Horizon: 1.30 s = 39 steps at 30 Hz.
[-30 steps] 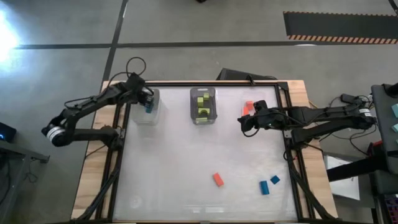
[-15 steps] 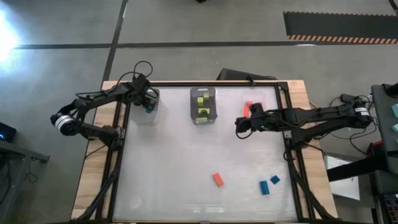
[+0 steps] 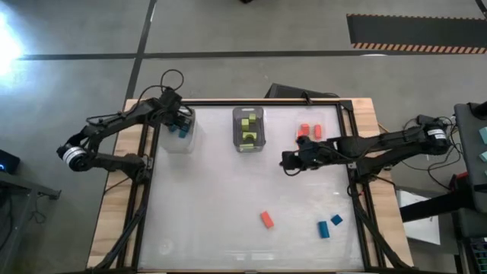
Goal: Sort & place blocks by color
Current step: Put the orange block into the transparent bin
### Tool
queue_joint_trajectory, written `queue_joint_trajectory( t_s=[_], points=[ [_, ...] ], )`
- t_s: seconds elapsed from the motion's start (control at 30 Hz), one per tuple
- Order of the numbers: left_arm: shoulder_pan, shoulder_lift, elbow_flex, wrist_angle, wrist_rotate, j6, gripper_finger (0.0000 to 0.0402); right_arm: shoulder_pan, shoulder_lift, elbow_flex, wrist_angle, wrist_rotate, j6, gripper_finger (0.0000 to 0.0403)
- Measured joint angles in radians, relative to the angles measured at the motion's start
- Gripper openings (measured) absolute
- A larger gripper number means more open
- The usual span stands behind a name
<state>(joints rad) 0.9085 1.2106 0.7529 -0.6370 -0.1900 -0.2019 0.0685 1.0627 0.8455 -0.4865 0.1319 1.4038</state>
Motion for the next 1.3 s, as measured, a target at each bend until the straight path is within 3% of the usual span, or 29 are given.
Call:
queue_joint_trajectory(
  t_s=[0.23, 0.43, 0.83, 1.1, 1.3],
  points=[
    [-0.011, -0.144, 0.0, 0.002, 0.17, -0.001, 0.0173, 0.081, 0.1, 0.0, 0.22, -0.071, 0.091, 0.0153],
    [-0.048, -0.283, -0.002, 0.031, 0.191, -0.002, 0.0173, 0.171, 0.196, 0.069, 0.202, -0.142, 0.196, 0.0153],
    [-0.072, -0.471, -0.007, 0.166, 0.193, -0.002, 0.0173, 0.237, 0.536, 0.542, -0.383, -0.296, 0.151, 0.0153],
    [-0.072, -0.485, -0.007, 0.187, 0.192, -0.001, 0.0173, 0.246, 0.786, 0.777, -0.481, -0.376, 0.023, 0.0153],
    [-0.072, -0.463, -0.007, 0.184, 0.192, -0.001, 0.0173, 0.231, 0.852, 0.843, -0.577, -0.442, -0.063, 0.0181]
  ],
)
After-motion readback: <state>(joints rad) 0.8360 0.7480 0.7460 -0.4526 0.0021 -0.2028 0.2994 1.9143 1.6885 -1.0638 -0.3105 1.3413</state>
